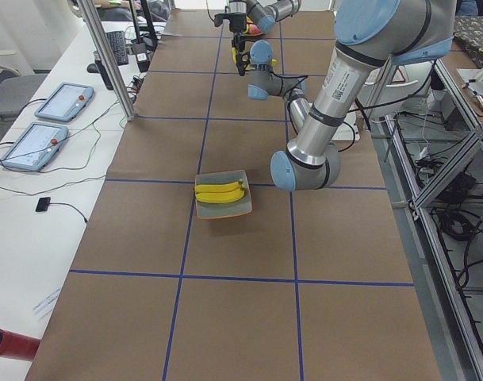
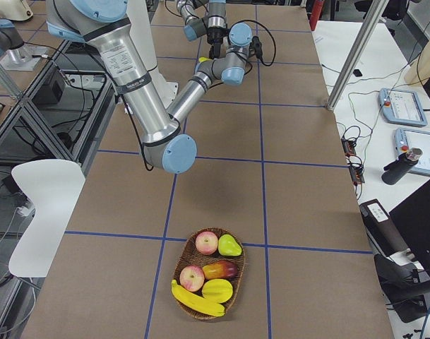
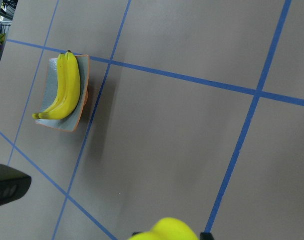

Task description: Transfer all bananas from basket to plate

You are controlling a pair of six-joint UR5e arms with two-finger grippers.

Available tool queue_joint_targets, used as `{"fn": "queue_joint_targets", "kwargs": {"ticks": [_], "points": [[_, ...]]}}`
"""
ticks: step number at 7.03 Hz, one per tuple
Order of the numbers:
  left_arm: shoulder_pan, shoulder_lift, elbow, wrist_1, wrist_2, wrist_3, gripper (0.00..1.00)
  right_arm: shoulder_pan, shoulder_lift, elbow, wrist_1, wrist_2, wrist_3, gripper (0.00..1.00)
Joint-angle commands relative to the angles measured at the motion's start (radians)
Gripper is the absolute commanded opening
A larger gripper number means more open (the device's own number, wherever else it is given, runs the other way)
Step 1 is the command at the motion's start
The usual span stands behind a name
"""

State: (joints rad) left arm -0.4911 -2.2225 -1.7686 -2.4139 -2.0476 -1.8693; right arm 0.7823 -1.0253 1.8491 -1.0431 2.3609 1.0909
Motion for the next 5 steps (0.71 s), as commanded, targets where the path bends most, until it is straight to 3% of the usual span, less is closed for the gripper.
{"fn": "queue_joint_targets", "kwargs": {"ticks": [1,2,5], "points": [[0.002,0.006,-0.005,0.001,-0.005,-0.063,0.00,-0.006,0.001,-0.002,-0.002,-0.014,0.001,0.20],[0.002,0.006,-0.006,0.001,-0.006,-0.065,0.00,-0.006,0.002,-0.002,-0.002,-0.014,0.013,0.99],[0.002,0.011,-0.003,0.001,-0.008,-0.065,0.00,-0.003,0.008,-0.001,0.040,-0.014,0.136,1.00]]}}
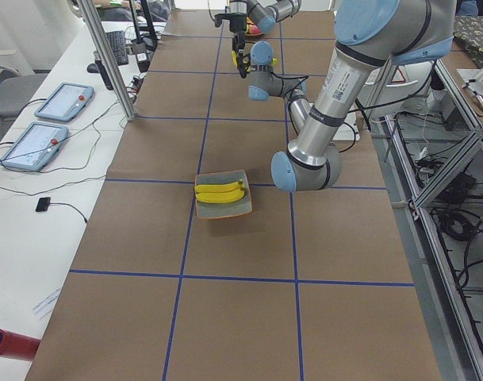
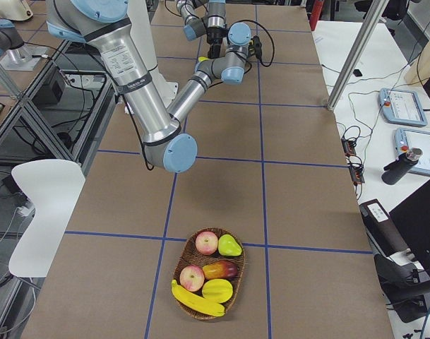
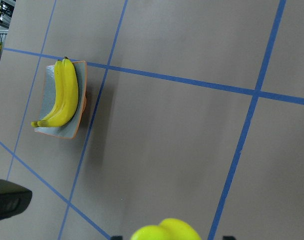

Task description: Transfer all bananas from basket to plate

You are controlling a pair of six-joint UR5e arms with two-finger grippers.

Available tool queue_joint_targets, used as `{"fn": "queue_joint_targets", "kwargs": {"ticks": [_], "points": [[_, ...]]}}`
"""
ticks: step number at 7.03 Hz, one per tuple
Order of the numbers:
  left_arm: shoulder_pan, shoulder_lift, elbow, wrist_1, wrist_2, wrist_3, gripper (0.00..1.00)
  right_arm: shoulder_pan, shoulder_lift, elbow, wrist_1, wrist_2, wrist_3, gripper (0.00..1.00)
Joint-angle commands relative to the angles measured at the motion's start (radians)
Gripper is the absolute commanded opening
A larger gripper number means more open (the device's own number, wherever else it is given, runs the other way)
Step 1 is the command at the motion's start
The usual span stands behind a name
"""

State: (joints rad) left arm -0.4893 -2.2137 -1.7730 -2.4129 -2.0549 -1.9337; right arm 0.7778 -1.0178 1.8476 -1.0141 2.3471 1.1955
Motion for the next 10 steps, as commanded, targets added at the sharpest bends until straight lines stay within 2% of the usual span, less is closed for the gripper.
{"fn": "queue_joint_targets", "kwargs": {"ticks": [1,4,7,10], "points": [[0.000,0.003,0.006,0.000,-0.001,-0.001,0.00,0.006,0.001,0.004,0.012,0.001,0.038,1.00],[-0.037,0.028,0.046,0.008,0.002,0.007,0.00,0.070,-0.001,0.018,0.011,0.012,0.090,1.00],[-0.138,0.236,0.017,0.002,0.001,-0.013,0.00,0.110,-0.062,0.018,0.011,0.003,0.133,0.99],[-0.230,0.451,-0.049,-0.011,-0.002,-0.059,0.00,0.112,-0.079,0.002,0.009,-0.017,0.133,0.99]]}}
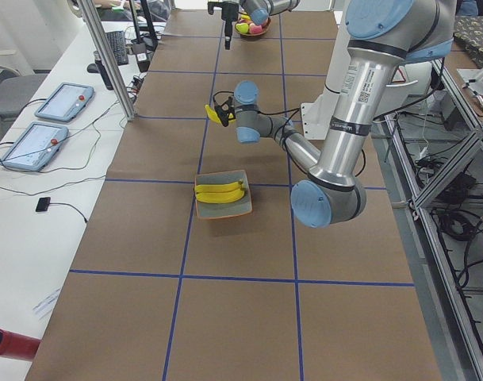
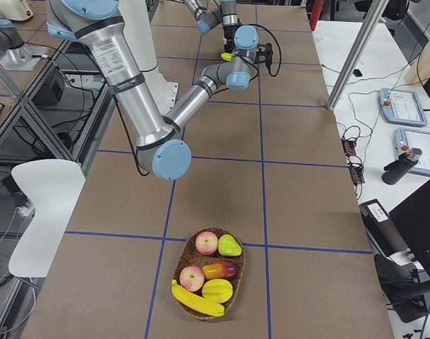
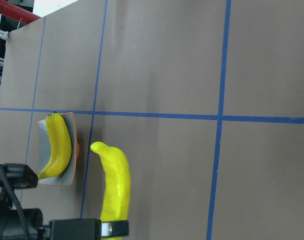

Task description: Transfer all bananas from basket to plate

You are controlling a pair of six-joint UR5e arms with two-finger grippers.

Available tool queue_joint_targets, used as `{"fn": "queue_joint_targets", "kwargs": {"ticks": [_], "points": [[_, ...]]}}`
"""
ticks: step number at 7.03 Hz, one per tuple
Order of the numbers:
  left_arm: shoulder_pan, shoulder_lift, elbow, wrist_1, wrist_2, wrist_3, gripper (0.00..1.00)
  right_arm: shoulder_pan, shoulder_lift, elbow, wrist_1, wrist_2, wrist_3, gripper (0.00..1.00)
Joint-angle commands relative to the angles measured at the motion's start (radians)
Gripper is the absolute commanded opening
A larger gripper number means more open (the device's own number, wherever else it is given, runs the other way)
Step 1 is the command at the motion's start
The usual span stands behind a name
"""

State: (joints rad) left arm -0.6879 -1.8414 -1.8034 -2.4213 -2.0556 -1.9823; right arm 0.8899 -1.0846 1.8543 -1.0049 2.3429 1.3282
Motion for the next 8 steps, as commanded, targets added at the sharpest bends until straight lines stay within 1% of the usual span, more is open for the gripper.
{"fn": "queue_joint_targets", "kwargs": {"ticks": [1,4,5,6,7,8], "points": [[-0.038,0.106,-0.017,-0.002,-0.001,-0.010,0.00,0.000,-0.017,-0.006,-0.003,-0.014,0.000,0.99],[-0.079,0.142,0.009,0.002,-0.003,-0.009,0.00,0.000,-0.023,-0.021,0.000,-0.030,-0.004,0.99],[-0.103,0.152,0.033,0.001,-0.058,0.009,0.00,0.000,-0.023,-0.021,0.000,-0.030,-0.004,0.99],[-0.157,0.159,0.051,0.002,-0.140,0.113,0.00,0.000,-0.023,-0.021,0.000,-0.031,-0.004,0.99],[-0.206,0.171,0.094,0.002,-0.218,0.214,0.00,-0.002,-0.023,-0.021,0.000,-0.033,-0.004,0.99],[-0.223,0.171,0.129,0.002,-0.253,0.280,0.00,-0.002,-0.023,-0.021,-0.001,-0.033,-0.003,0.99]]}}
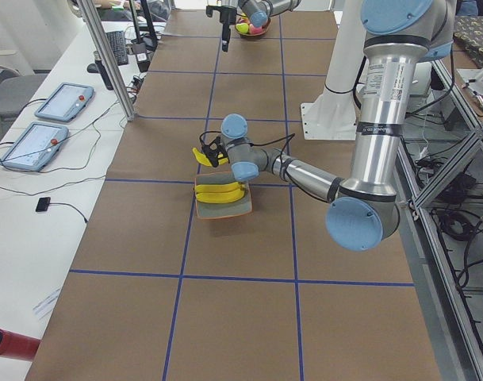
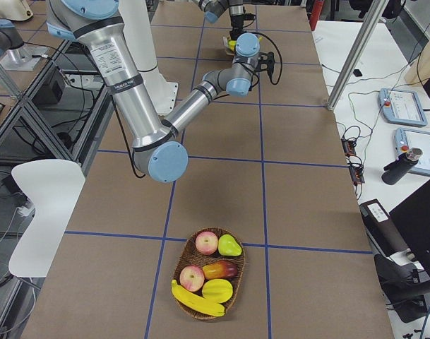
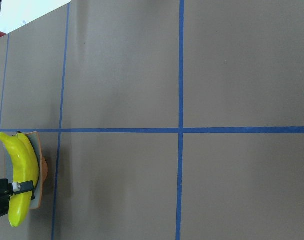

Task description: Transfer all bananas from basket to plate

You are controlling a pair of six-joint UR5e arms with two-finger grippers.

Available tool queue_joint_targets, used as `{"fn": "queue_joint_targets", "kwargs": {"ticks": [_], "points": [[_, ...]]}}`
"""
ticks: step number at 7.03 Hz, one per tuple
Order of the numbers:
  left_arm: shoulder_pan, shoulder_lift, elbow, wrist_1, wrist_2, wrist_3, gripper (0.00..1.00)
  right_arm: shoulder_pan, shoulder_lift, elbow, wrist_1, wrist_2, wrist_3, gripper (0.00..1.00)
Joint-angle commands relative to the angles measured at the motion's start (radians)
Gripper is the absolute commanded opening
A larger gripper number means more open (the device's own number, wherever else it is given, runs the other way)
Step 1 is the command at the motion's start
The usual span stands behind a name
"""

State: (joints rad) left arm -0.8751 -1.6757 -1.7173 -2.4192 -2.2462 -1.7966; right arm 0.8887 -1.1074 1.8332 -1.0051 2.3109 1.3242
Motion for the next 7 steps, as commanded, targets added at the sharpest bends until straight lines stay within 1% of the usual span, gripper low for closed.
{"fn": "queue_joint_targets", "kwargs": {"ticks": [1,7], "points": [[-0.042,0.007,0.059,-0.001,-0.065,0.120,0.00,-0.001,0.000,0.000,-0.001,-0.001,0.000,0.99],[-0.032,0.001,0.067,-0.003,-0.072,0.117,0.00,-0.001,-0.002,-0.002,-0.006,-0.002,-0.008,0.99]]}}
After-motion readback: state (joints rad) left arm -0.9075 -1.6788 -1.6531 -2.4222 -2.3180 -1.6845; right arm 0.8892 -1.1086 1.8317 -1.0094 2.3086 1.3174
